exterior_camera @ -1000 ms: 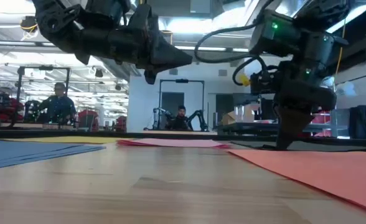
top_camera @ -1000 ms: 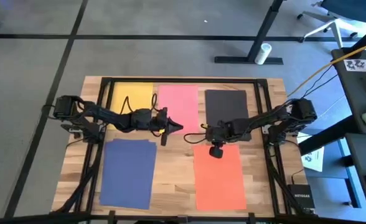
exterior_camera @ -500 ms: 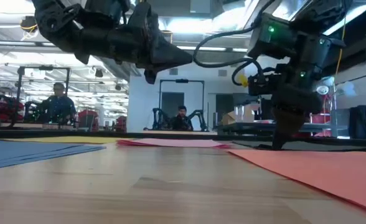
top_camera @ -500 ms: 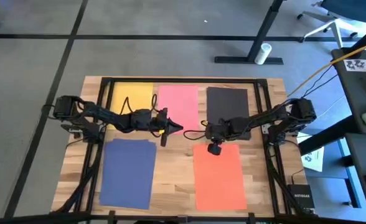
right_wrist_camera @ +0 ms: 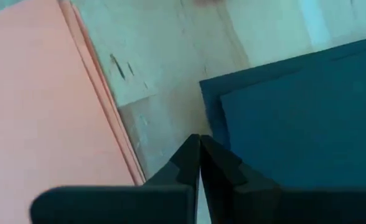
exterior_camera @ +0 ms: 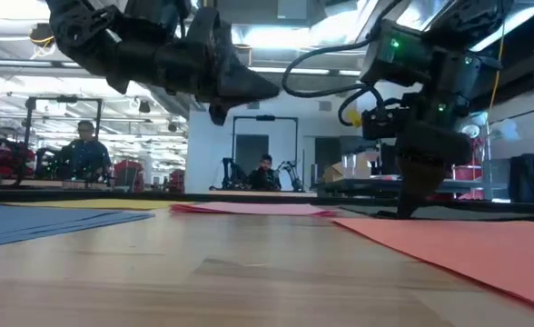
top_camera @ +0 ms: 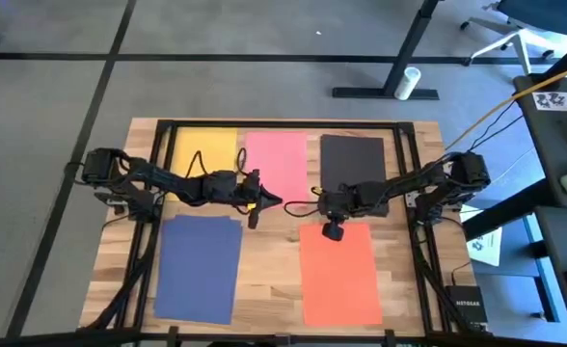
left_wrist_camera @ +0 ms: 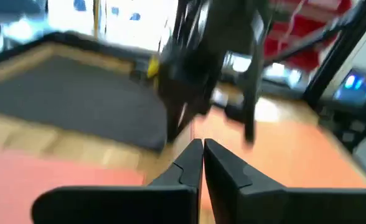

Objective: Organize paper
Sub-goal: Adjust the stacked black papers, then adjust the stacked violet papers

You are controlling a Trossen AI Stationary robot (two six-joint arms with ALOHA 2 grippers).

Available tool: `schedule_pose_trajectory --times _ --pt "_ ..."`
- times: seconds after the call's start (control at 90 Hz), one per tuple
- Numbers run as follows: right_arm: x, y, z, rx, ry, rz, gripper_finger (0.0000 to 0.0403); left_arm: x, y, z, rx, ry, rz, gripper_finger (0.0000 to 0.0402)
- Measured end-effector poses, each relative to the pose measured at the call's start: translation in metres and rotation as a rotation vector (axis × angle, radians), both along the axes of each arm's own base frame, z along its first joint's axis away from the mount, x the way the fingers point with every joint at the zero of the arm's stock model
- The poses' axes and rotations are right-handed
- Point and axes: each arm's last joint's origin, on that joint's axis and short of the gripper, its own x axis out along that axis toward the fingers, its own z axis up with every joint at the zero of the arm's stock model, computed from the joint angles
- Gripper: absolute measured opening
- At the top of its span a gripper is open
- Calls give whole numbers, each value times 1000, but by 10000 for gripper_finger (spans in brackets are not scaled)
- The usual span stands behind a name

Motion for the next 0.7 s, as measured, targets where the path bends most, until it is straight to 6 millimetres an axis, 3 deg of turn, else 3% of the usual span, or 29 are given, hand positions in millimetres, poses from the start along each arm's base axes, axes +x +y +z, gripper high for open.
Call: schedule_pose_trajectory --times 0.133,0.289,0.7 --pt "6 7 3 53 -46 44 0 -9 -6 -5 -22 149 -118 0" --pt "20 17 14 95 -167 119 0 -30 -26 -4 -6 338 -208 0" --pt "59 24 37 112 -329 174 0 -104 -92 -14 -46 903 -198 0"
